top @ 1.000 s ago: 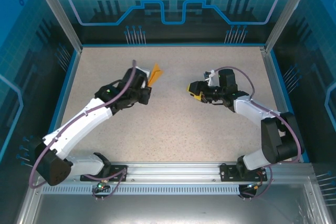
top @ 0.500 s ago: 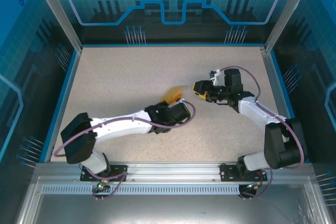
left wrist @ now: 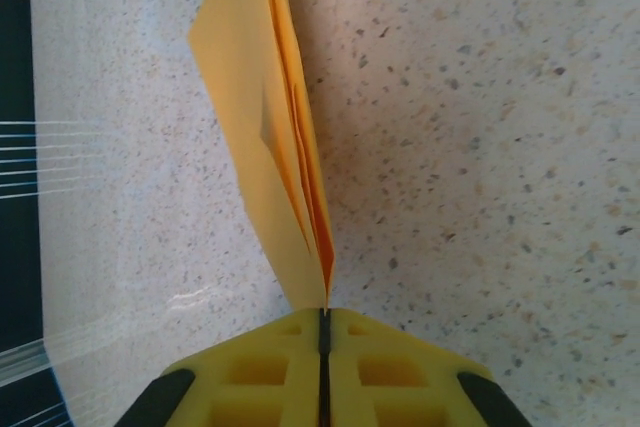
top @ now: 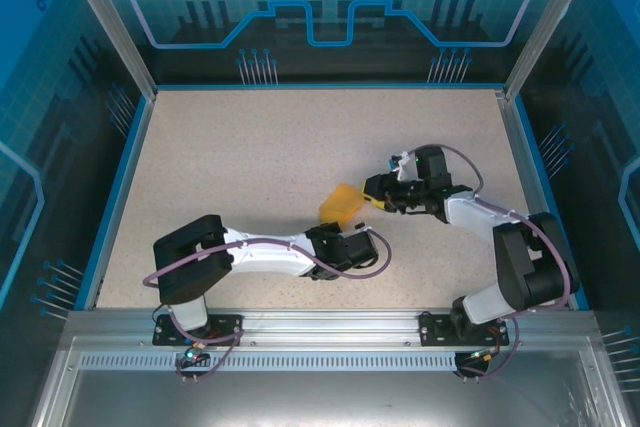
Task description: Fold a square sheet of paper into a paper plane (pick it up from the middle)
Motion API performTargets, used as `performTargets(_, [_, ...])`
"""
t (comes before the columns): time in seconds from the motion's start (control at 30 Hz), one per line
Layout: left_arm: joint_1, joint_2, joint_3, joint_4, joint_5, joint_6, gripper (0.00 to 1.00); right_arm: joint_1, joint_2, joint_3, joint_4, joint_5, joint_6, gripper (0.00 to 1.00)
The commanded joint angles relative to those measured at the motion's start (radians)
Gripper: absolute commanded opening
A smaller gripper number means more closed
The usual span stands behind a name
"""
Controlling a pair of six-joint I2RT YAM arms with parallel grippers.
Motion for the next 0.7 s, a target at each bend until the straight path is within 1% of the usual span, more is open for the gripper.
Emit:
performTargets(0.0, [-0.007,0.006,-0.017,0.040,0.057,0.012,0.16,0.032,0.044,-0.023,0.043,-0.021,0.010,0.36])
performTargets(0.07, [-0.009,0.001,-0.016,0.033,0.077,0.004,0.19,0.045,0.071,-0.024,0.054,-0.020,0.010,0.33])
performTargets(0.13, [-0.009,-0.018,-0.019,0.031,0.109,-0.007,0.25,0.057,0.095,-0.026,0.047,-0.016,-0.002,0.32])
performTargets(0.23, [-0.008,-0.066,-0.018,0.011,0.165,-0.037,0.43,0.064,0.121,-0.031,0.019,-0.004,-0.025,0.29])
performTargets(0.3, [0.001,-0.114,-0.013,-0.025,0.222,-0.080,0.61,0.070,0.128,-0.036,-0.015,0.019,-0.049,0.27])
performTargets(0.33, [0.007,-0.137,-0.006,-0.044,0.253,-0.104,0.63,0.072,0.129,-0.035,-0.033,0.029,-0.061,0.26])
performTargets(0.5, [0.081,-0.255,0.034,-0.158,0.442,-0.253,0.65,0.075,0.150,-0.036,-0.073,0.067,-0.102,0.25])
performTargets(0.57, [0.117,-0.299,0.044,-0.177,0.520,-0.305,0.65,0.075,0.157,-0.036,-0.078,0.075,-0.109,0.25])
performTargets(0.63, [0.166,-0.330,0.042,-0.181,0.586,-0.358,0.64,0.078,0.158,-0.034,-0.079,0.075,-0.109,0.25])
performTargets(0.67, [0.205,-0.337,0.040,-0.184,0.608,-0.401,0.61,0.079,0.153,-0.032,-0.081,0.074,-0.109,0.24])
